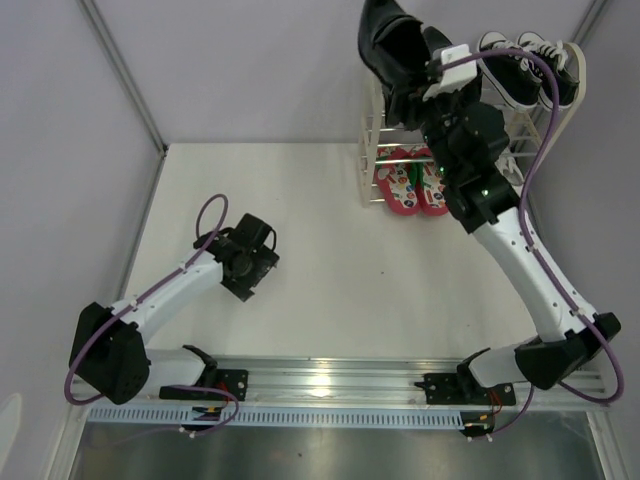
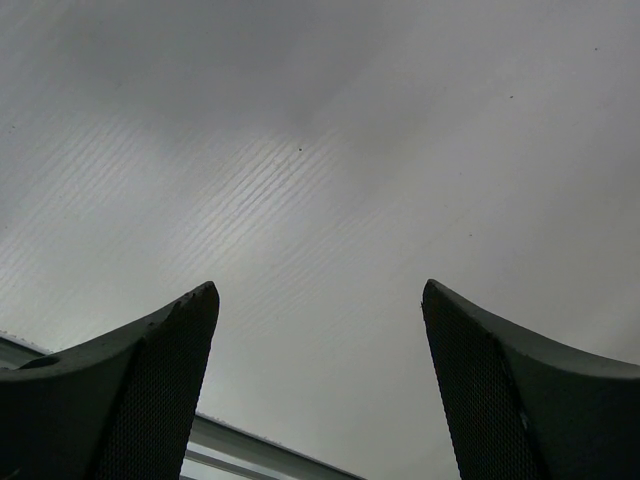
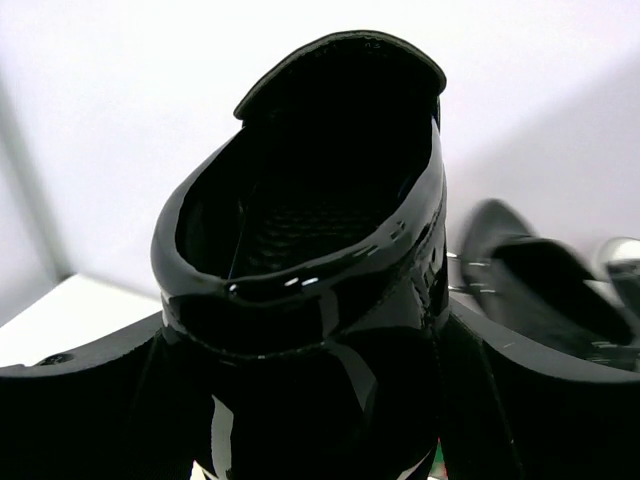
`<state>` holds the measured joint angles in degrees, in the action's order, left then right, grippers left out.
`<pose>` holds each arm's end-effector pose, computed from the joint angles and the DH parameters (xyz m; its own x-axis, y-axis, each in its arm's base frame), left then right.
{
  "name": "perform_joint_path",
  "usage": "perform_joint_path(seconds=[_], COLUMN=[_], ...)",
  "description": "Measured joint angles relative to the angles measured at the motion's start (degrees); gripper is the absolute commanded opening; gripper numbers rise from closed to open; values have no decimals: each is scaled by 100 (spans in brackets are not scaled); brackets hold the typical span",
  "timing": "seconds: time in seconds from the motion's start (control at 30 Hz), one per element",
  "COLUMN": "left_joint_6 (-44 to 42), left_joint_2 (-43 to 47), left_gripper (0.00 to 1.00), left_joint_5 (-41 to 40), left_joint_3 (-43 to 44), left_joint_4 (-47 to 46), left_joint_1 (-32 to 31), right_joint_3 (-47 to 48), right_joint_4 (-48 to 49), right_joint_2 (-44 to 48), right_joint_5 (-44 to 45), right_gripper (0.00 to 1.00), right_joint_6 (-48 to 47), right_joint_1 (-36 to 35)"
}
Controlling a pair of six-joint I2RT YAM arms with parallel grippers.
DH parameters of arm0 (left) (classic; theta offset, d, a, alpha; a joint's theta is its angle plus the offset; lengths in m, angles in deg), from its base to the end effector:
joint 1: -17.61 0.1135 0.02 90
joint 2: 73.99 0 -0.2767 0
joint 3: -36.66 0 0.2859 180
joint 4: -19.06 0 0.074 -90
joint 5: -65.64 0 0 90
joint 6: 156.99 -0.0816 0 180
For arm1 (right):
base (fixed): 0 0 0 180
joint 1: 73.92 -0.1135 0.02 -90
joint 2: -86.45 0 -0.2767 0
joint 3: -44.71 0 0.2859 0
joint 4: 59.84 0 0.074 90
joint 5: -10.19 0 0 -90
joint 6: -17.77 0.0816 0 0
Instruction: Place and organize the shoes onto the shoe shelf
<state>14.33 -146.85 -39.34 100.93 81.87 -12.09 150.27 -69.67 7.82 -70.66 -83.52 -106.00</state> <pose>0.2449 -0.1154 0.1904 -0.5266 -0.7990 -0.2903 -0.7524 0.5970 -0.2783 0.3188 0.1845 0.5597 0.3218 -0.0264 -0.9465 -0.3391 0.9301 -0.1413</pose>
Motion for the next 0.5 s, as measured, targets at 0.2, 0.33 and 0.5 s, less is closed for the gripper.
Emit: perform_joint_path(seconds=[0.2, 0.33, 0.5], left_joint_6=[-105, -197, -306], left_joint_2=[52, 127, 131], left_gripper=[86, 86, 87], left_joint_5=[-76, -229, -337], left_joint_3=[0, 0, 2], left_joint_4=[-57, -57, -66], left_joint_1=[0, 0, 15], right_joint_3=[750, 916, 925], right_joint_4=[-216, -334, -431], right_joint_2=[-658, -966, -1307], right_joint_5=[175, 177, 168], right_gripper=[0, 0, 0], right_joint_6=[74, 74, 74], right_joint_1=[752, 901, 984])
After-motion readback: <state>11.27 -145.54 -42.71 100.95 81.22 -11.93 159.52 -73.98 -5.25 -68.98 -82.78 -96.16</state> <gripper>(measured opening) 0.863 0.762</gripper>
